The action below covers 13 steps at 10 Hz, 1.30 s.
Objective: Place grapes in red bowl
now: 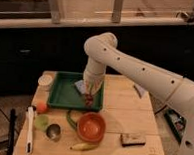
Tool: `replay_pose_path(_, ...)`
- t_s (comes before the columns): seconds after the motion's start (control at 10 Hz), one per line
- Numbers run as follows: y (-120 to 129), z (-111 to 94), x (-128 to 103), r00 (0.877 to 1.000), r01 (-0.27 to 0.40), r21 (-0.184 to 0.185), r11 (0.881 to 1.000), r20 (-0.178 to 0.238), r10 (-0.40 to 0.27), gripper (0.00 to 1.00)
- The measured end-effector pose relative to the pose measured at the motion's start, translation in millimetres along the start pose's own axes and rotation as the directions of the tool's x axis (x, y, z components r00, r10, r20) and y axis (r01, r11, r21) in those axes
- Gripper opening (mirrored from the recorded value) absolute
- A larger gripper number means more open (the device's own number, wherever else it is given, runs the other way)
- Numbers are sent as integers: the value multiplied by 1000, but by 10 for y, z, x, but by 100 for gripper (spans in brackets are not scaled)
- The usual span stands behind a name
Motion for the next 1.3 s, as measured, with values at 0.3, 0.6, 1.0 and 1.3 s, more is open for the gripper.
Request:
replay_pose_path(0.3, 36, 50, -150, 1000, -3, 0, 1000, 14, 3, 3)
replay_pose_path(0.6, 47, 119, -287, 1000, -1, 7, 1000, 24, 1, 3)
replay_pose_path(1.0, 71, 183, -504, 1000, -10, 23, 1000, 23, 9, 3)
replay_pose_path(1.3, 106, 255, -626, 999, -17, 36, 999, 28, 16, 3)
